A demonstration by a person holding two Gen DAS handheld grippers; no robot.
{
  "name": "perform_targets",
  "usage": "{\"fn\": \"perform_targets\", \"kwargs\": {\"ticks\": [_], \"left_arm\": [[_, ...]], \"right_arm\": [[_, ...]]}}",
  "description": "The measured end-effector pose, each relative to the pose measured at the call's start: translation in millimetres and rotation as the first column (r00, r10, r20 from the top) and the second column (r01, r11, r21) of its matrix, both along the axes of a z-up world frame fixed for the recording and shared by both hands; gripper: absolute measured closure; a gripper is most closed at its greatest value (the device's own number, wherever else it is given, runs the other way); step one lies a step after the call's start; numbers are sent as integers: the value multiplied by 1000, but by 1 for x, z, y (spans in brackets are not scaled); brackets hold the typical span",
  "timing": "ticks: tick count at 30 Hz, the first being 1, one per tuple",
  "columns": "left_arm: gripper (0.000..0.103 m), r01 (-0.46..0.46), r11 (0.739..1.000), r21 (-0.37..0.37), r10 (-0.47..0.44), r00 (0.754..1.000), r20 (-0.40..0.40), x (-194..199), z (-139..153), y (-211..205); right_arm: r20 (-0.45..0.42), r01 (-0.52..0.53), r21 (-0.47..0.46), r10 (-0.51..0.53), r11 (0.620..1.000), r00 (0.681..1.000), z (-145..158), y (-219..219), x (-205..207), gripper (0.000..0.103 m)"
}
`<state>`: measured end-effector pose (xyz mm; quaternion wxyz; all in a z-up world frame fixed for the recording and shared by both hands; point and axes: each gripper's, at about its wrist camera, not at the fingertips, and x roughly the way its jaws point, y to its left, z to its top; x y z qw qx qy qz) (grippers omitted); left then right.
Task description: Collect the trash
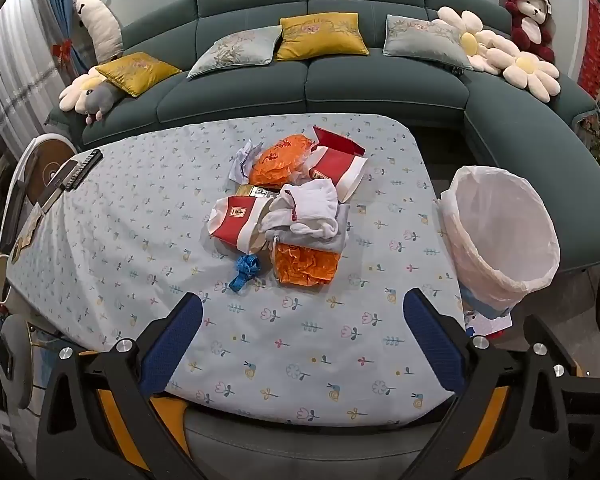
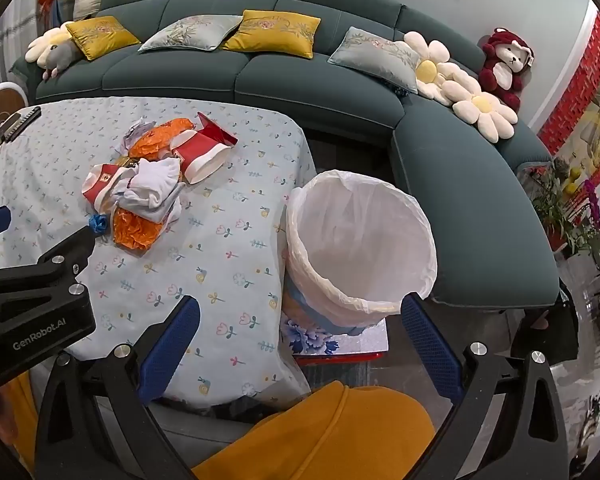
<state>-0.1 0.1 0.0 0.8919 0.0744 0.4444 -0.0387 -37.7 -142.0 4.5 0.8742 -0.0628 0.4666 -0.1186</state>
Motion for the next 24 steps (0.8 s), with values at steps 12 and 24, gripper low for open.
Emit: {"fn": "perform_targets", "kwargs": {"ticks": [12, 24], "left_arm": [[7, 1, 1000, -6, -1, 1000, -8, 0, 0, 0], [7, -4, 1000, -4, 4, 1000, -15, 2, -15, 6]], "right_arm": [[-5, 0, 2, 0, 1000, 1000, 2, -2, 0, 7], [-17, -1, 6, 1, 1000, 1000, -6, -2, 8, 7]]}}
